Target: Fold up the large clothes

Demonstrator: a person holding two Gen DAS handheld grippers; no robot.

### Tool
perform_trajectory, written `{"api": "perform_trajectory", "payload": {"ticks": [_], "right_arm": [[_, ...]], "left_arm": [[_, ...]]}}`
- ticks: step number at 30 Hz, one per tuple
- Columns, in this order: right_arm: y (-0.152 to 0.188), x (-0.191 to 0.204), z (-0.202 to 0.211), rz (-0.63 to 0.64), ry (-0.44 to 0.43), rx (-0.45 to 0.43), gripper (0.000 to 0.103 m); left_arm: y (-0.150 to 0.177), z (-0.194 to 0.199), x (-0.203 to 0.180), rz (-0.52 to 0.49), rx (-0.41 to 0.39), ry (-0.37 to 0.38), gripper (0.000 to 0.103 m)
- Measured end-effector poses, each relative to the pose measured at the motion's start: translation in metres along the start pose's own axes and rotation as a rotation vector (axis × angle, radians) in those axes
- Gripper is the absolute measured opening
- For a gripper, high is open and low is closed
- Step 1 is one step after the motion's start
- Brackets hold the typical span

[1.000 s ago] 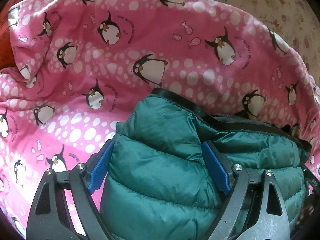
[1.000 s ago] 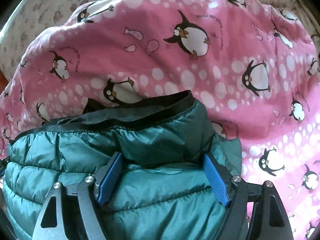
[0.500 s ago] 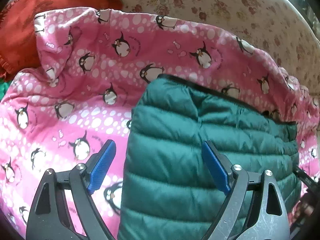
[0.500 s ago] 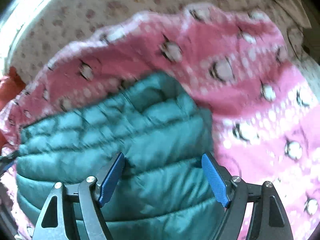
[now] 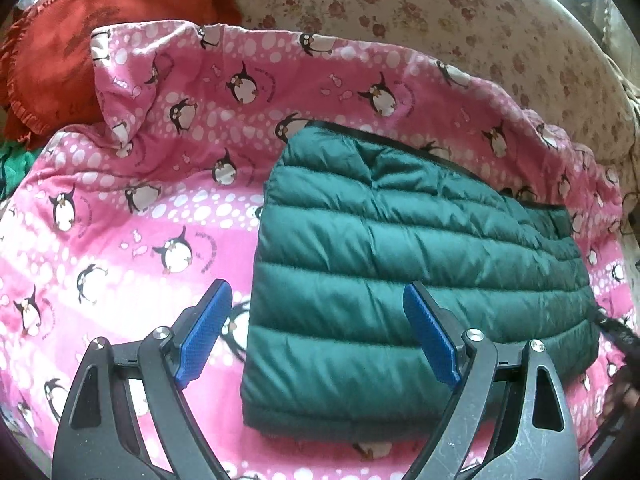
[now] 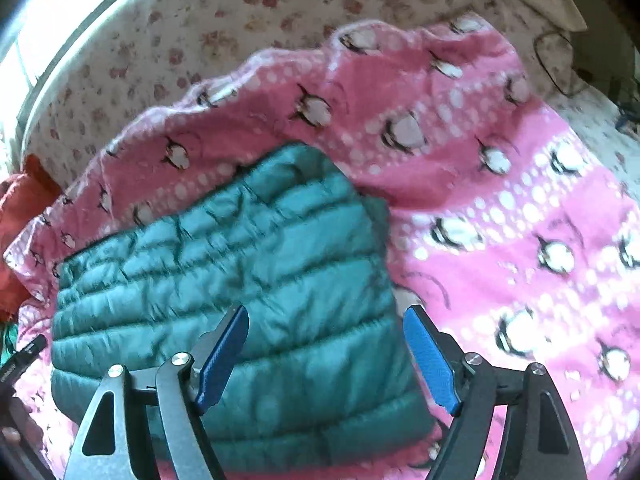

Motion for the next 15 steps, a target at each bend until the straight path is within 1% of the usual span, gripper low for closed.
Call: {"api": "perform_trajectory", "payload": {"ticks": [2,3,5,8,11,15], "right_arm": [[0.010,-0.006,-0.018,-0.023,0.000,0.065,0.078],[0.012,-0.009,-0.024,-0.043,-0.013,0.075,0.078],[0.014,-0.012,-0.022,-0.068,-0.024,0.064,0.079],[0.016,-0.009,-0.010,-0.039,-0.020,0.054,0.080],[0.021,-0.006,0.007,-0.015,-0.034,0.028,0.080],[0.033,-0.008,0.030,-0.044,-0.100,-0.007,0.080]], "left_arm": [[0.006,-0.002,0.000,-0.001,0.017,-0.008,0.088],[0.009,-0.003,0.001,0.003,0.028,-0.011,0.088],[0.015,-0.003,0.004,0.017,0.042,-0.008,0.088],[0.021,0.002,0.005,0.042,0.044,0.009,0.088],[0.025,0.006,0.005,0.046,0.044,0.015,0.088],[0.032,0.012,0.003,0.060,0.046,0.038,0.088]]}}
Point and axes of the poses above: each gripper's, at about its wrist camera, not at the fingertips, and z roughly against the way its jaws point, x to its left, y to its underside, the point moved 5 cm from there along -z, roughly the way its jaws point, and after that the axes turned 2 degrees about -y, right-handed, at the moved point
